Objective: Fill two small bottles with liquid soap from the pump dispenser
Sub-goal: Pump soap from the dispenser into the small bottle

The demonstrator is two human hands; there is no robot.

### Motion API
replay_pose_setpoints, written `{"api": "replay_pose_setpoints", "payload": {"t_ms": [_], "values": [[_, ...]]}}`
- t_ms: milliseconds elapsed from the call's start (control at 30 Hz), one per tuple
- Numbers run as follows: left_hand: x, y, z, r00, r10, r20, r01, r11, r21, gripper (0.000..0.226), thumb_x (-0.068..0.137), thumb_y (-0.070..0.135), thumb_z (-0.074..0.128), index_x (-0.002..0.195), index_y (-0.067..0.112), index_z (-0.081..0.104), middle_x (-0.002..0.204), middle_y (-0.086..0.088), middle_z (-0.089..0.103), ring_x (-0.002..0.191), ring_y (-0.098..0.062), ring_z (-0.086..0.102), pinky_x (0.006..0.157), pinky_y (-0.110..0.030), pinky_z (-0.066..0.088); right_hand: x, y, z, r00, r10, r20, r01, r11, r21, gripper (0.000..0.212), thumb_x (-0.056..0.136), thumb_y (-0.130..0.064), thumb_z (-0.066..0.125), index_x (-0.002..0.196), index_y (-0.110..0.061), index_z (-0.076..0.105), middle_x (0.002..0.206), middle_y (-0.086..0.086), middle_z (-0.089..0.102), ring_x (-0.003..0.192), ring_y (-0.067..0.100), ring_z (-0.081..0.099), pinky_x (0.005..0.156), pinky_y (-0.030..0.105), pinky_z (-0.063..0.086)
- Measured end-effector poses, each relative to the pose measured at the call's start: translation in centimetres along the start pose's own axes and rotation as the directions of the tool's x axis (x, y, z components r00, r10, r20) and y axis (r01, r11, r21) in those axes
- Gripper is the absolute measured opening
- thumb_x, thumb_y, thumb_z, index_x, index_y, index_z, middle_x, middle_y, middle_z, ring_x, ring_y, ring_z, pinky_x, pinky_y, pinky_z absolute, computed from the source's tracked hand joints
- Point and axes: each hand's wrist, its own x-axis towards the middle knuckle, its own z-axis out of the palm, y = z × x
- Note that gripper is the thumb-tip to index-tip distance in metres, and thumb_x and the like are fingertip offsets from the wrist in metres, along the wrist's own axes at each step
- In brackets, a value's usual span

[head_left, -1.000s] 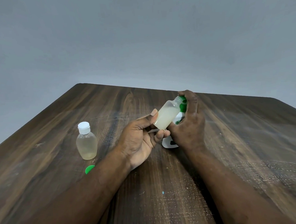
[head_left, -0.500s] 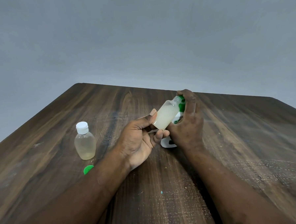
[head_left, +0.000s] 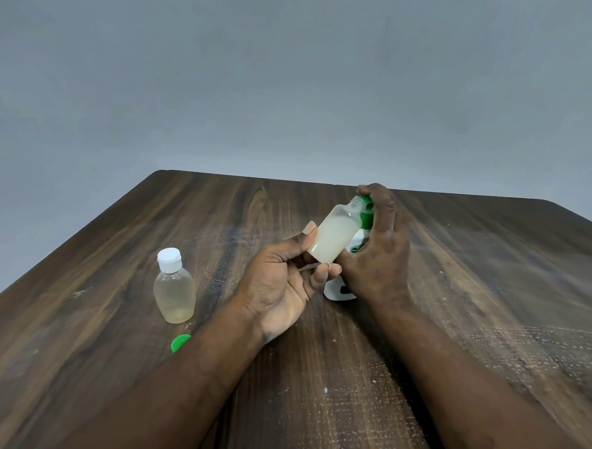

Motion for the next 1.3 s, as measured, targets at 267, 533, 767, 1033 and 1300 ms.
{"api": "replay_pose_setpoints", "payload": {"t_ms": [267,533,767,1033,1300], "values": [[0.04,-0.02,-0.11,1.000,-0.006,0.008,0.006,1.000,-0.001,0.044,0.080,0.024,0.074,0.110,-0.008,0.068,0.094,-0.023,0.069,0.061,-0.026,0.065,0.048,-0.019,0.055,-0.12,-0.08,-0.02,0.999,-0.020,-0.029,0.019,1.000,-0.013,0.075,0.073,-0.032,0.067,0.143,-0.018,0.045,0.135,0.005,0.057,0.112,0.019,0.059,0.084,0.025,0.049],[0.15,0.01,-0.19,1.000,-0.002,0.018,0.002,1.000,-0.020,0.042,0.081,0.022,0.072,0.115,-0.002,0.070,0.096,-0.023,0.071,0.060,-0.027,0.066,0.047,-0.019,0.056,-0.17,0.08,0.02,1.000,0.001,-0.005,-0.001,1.000,-0.024,0.085,0.072,-0.036,0.072,0.150,-0.018,0.042,0.145,0.007,0.051,0.119,0.021,0.057,0.084,0.014,0.044],[0.27,0.26,-0.29,0.999,0.040,0.008,-0.040,0.999,0.001,0.040,0.083,0.022,0.072,0.112,-0.006,0.068,0.090,-0.021,0.071,0.061,-0.026,0.067,0.049,-0.020,0.056,-0.03,0.35,0.11,1.000,0.001,-0.008,-0.002,0.999,-0.042,0.090,0.073,-0.025,0.085,0.150,-0.021,0.039,0.147,0.008,0.052,0.124,0.025,0.058,0.091,0.032,0.055],[0.48,0.41,-0.57,0.995,0.097,0.006,-0.097,0.995,-0.009,0.032,0.094,0.012,0.067,0.119,-0.008,0.065,0.098,-0.024,0.075,0.073,-0.028,0.072,0.060,-0.022,0.060,0.08,0.00,-0.07,0.999,-0.033,0.016,0.034,0.996,-0.080,0.091,0.070,-0.029,0.078,0.150,-0.023,0.034,0.149,0.006,0.050,0.123,0.026,0.059,0.084,0.038,0.059],[0.54,0.38,-0.60,0.990,0.140,-0.003,-0.140,0.990,-0.031,0.046,0.083,0.013,0.073,0.123,-0.008,0.066,0.118,-0.024,0.074,0.095,-0.030,0.076,0.072,-0.026,0.063,0.18,0.33,0.20,0.999,-0.010,0.044,0.014,0.995,-0.099,0.092,0.071,-0.037,0.074,0.151,-0.029,0.029,0.147,0.006,0.052,0.105,0.033,0.067,0.078,0.038,0.059]]}}
